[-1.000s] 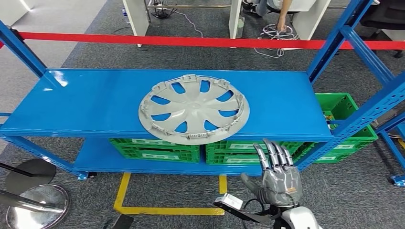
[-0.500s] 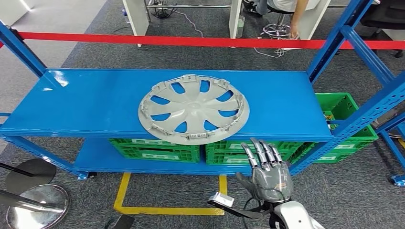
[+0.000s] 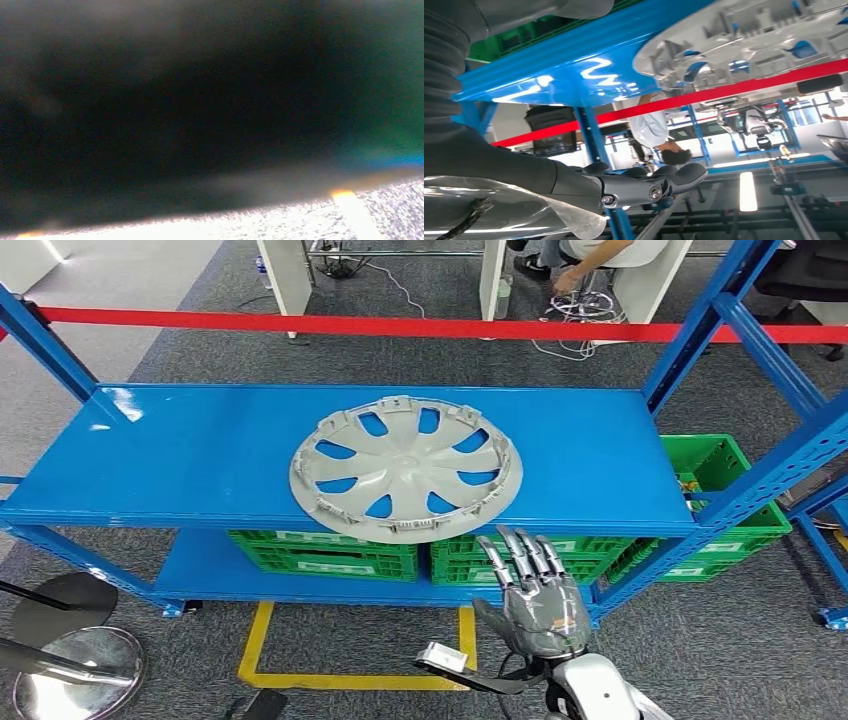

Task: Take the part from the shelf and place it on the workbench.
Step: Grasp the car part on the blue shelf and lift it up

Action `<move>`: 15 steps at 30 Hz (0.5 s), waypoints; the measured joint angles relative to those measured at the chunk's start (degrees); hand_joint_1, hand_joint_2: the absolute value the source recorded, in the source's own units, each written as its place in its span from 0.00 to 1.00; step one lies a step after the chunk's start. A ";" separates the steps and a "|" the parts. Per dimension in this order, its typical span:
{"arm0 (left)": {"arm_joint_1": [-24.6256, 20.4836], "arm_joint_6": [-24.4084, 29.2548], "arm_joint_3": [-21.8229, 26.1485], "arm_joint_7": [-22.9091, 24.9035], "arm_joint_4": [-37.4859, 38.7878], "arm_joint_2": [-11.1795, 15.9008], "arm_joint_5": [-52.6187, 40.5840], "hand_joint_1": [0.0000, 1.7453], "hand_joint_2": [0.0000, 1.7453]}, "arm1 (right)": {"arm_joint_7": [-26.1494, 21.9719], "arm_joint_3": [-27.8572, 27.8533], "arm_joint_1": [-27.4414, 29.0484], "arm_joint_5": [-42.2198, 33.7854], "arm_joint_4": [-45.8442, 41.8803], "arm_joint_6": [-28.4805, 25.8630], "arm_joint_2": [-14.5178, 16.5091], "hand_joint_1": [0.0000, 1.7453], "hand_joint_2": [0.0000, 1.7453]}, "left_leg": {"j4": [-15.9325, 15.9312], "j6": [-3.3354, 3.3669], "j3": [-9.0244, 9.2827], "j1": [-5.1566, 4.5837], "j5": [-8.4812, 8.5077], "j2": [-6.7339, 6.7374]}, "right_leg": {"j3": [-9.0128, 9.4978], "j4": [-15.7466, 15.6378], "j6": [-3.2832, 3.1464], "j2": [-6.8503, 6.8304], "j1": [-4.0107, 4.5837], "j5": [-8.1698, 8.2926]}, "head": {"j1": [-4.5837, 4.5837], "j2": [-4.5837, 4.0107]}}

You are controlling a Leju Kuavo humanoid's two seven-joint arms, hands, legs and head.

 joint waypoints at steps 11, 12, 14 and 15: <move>-0.54 -0.91 -1.23 1.21 -0.24 -0.18 -0.57 0.00 0.00 | 0.04 2.48 -3.97 -0.26 4.23 3.29 2.60 0.00 1.00 | 0.00 0.00 0.00 0.00 0.00 0.00 | 0.00 0.01 0.00 0.00 0.00 0.00 | 0.00 0.00; -0.54 -0.94 -1.29 1.22 -0.28 -0.18 -0.57 0.00 0.00 | 0.27 2.50 -4.30 -0.46 4.65 3.57 2.76 0.00 1.00 | 0.00 0.00 0.00 0.00 0.00 0.00 | 0.00 0.01 0.00 0.00 0.00 0.00 | 0.00 0.00; -0.55 -0.97 -1.36 1.24 -0.36 -0.18 -0.57 0.00 0.00 | 0.51 2.51 -4.80 -0.73 5.28 3.83 3.01 0.00 1.00 | 0.00 0.00 0.00 0.00 0.00 0.00 | 0.01 0.01 0.00 0.00 0.00 0.00 | 0.00 0.00; -0.55 -0.98 -1.38 1.24 -0.37 -0.18 -0.57 0.00 0.00 | 0.55 2.52 -5.00 -0.82 5.54 3.93 3.10 0.00 1.00 | 0.00 0.00 0.00 0.00 0.00 0.00 | 0.01 0.01 0.00 0.00 0.00 0.00 | 0.00 0.00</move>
